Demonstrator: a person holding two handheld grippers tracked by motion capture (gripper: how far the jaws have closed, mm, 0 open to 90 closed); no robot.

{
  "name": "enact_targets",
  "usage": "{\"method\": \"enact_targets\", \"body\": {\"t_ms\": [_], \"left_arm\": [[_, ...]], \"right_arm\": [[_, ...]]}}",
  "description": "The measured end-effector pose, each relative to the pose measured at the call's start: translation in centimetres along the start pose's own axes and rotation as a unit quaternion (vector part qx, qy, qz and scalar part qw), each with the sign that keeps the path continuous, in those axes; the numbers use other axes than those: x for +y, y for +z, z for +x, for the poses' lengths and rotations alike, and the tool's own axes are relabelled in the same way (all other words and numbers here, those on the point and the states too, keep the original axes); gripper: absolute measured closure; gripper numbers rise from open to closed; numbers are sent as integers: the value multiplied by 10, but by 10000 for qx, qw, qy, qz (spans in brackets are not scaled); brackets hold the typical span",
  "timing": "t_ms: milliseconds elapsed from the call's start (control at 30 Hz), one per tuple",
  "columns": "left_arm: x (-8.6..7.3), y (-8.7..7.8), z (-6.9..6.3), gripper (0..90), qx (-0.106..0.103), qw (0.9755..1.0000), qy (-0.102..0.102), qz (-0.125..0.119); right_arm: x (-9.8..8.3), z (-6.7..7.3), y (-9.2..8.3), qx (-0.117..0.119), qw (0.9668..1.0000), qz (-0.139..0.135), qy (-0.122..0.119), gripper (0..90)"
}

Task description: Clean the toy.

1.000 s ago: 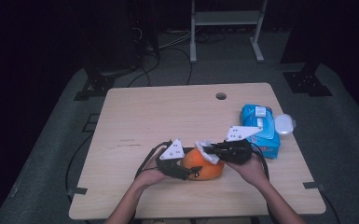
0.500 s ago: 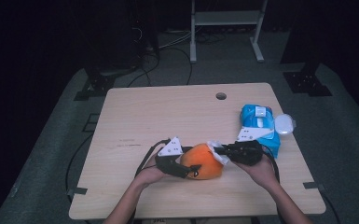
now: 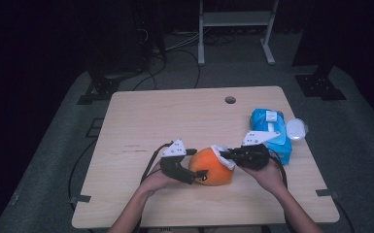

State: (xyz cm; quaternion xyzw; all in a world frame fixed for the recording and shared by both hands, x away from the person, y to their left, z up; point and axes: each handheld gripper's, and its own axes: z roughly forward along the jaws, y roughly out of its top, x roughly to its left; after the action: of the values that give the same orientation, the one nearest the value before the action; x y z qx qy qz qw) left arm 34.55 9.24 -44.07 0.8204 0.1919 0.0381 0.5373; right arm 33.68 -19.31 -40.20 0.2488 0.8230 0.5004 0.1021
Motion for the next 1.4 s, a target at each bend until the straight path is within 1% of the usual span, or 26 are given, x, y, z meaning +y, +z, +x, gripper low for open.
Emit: {"method": "enact_targets", "body": {"t_ms": [33, 67, 133, 200, 333, 433, 467, 500, 533, 567, 600, 667, 867, 967, 1033, 1100, 1233, 1300, 1333, 1400], "left_arm": [[0, -1, 0, 182, -33, 10000, 9, -8], [0, -1, 0, 229, -19, 10000, 50, -30], [3, -1, -3, 271, 51, 9999, 151, 65], [7, -1, -8, 292, 114, 9995, 252, 122], [18, 4, -18, 304, 241, 9981, 526, 232], [24, 8, -26, 308, 325, 9960, 756, 340], [25, 8, -27, 308, 337, 9953, 819, 390], [25, 8, -27, 309, 346, 9952, 821, 392], [25, 8, -26, 310, 343, 9957, 781, 368], [24, 7, -26, 313, 329, 9960, 755, 349], [23, 7, -25, 314, 326, 9957, 785, 363], [22, 7, -24, 314, 319, 9961, 756, 335], [18, 6, -21, 312, 296, 9970, 655, 301], [19, 7, -21, 312, 293, 9969, 671, 288], [20, 7, -22, 312, 329, 9964, 710, 318], [22, 8, -23, 313, 355, 9961, 733, 329], [24, 10, -28, 312, 377, 9947, 884, 362], [23, 9, -29, 313, 404, 9938, 951, 410], [22, 8, -28, 313, 397, 9936, 971, 414], [19, 6, -27, 314, 386, 9939, 951, 400]], "right_arm": [[-1, -1, -2, -23, 10000, 30, 20, 847], [-1, -1, -3, -12, 10000, 20, 32, 847], [1, 3, -5, 7, 10000, -2, -12, 847], [4, 8, -4, 47, 9999, -52, -84, 847], [17, 22, 3, 250, 9992, -141, -286, 848], [25, 32, 14, 376, 9981, -76, -480, 847], [28, 35, 18, 382, 9978, -41, -548, 848], [30, 36, 20, 361, 9974, 0, -618, 848], [30, 36, 20, 336, 9973, 26, -651, 848], [31, 35, 20, 315, 9974, 24, -645, 848], [31, 33, 19, 293, 9977, 27, -614, 848], [29, 28, 16, 177, 9980, 43, -604, 848], [18, 14, 2, -85, 9991, 59, -414, 848], [14, 10, -3, -160, 9992, 62, -361, 848], [14, 13, -5, -157, 9993, 55, -348, 848], [16, 17, -3, -112, 9991, 40, -405, 848], [23, 28, 7, 133, 9986, -5, -516, 848], [27, 33, 13, 179, 9978, 38, -630, 847], [29, 33, 14, 173, 9977, 60, -650, 848], [29, 30, 15, 172, 9980, 52, -601, 848]]}}
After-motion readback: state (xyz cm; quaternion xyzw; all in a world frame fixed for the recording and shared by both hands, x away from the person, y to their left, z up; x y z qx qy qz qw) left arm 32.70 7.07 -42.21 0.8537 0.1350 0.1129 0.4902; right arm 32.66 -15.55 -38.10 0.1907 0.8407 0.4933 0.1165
